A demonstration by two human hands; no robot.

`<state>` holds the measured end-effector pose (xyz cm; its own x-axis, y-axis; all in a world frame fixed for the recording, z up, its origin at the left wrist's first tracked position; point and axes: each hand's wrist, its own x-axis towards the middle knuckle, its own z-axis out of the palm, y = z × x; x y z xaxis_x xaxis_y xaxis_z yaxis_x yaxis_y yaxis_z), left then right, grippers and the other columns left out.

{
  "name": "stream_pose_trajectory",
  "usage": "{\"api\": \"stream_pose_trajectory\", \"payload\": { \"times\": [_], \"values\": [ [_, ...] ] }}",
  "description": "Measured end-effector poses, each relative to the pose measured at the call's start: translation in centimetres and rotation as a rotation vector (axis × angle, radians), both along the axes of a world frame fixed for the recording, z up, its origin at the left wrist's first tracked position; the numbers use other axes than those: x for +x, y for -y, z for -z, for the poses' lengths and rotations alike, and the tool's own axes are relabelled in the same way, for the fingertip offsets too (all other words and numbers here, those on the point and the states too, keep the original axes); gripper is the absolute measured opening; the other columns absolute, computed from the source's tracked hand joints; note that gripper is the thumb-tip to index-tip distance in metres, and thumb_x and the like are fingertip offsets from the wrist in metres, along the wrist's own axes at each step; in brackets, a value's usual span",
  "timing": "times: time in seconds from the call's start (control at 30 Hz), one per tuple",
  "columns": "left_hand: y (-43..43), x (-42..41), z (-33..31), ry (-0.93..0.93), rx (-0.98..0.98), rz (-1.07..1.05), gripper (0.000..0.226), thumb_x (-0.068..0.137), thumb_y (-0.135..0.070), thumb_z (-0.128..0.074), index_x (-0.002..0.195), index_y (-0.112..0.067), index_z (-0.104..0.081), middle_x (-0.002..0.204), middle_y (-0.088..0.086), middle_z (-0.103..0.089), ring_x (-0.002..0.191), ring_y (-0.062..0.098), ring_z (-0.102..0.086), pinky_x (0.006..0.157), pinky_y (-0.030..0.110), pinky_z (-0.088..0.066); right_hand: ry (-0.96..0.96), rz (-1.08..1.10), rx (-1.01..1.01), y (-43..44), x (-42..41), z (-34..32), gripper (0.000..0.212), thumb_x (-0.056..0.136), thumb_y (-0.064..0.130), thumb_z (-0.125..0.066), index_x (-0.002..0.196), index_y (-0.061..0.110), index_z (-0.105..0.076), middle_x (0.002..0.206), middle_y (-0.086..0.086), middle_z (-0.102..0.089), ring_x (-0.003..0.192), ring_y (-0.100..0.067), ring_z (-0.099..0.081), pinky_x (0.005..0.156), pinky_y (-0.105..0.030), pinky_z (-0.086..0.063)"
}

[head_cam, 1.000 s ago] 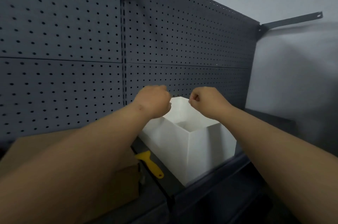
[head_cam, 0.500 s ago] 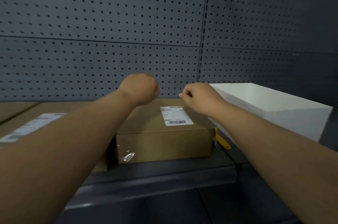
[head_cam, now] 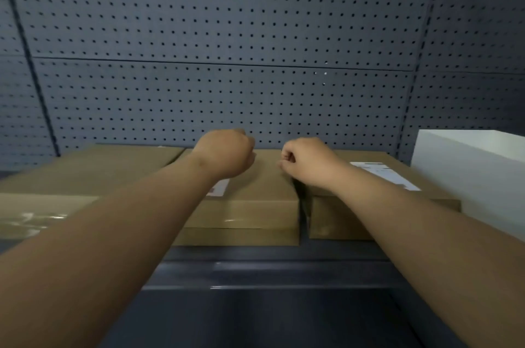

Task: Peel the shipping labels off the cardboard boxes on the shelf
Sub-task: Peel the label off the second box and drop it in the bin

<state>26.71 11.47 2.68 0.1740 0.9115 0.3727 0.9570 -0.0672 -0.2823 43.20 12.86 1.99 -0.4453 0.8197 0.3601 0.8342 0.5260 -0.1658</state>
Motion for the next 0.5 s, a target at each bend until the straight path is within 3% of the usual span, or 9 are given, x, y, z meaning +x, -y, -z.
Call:
{"api": "stream_pose_trajectory", "payload": {
  "times": [0.33, 0.4, 0.5],
  "values": [
    [2.6, -10.5, 1.9, -0.006, -0.063, 0.113, 0.034, 0.096, -0.035, -0.042, 0.119, -0.016, -0.057, 0.116, 0.005, -0.058, 0.101, 0.026, -0.059, 0.080, 0.036, -0.048, -0.010, 0.079, -0.041, 1.8, -10.4, 0.8, 0.014, 0.094, 0.025, -0.054, 0.088, 0.017, -0.064, 0.093, 0.003, -0.066, 0.088, -0.015, -0.061, 0.085, -0.034, -0.052],
    [2.6, -12.1, 2.2, 0.025, -0.092, 0.122, 0.036, 0.097, -0.038, -0.039, 0.117, -0.015, -0.058, 0.115, 0.005, -0.058, 0.100, 0.025, -0.059, 0.080, 0.036, -0.049, 0.003, 0.116, -0.070, 1.6, -11.3, 0.8, 0.014, 0.094, 0.023, -0.054, 0.090, 0.017, -0.065, 0.095, 0.003, -0.067, 0.086, -0.014, -0.062, 0.080, -0.030, -0.052],
    [2.1, -14.2, 2.6, 0.064, -0.124, 0.157, 0.037, 0.099, -0.038, -0.037, 0.115, -0.014, -0.060, 0.113, 0.006, -0.058, 0.097, 0.024, -0.059, 0.081, 0.036, -0.050, 0.025, 0.185, -0.116, 0.8, -12.3, 1.0, 0.018, 0.094, 0.022, -0.053, 0.092, 0.012, -0.068, 0.097, -0.003, -0.071, 0.068, -0.010, -0.055, 0.061, -0.021, -0.044]
  ]
}}
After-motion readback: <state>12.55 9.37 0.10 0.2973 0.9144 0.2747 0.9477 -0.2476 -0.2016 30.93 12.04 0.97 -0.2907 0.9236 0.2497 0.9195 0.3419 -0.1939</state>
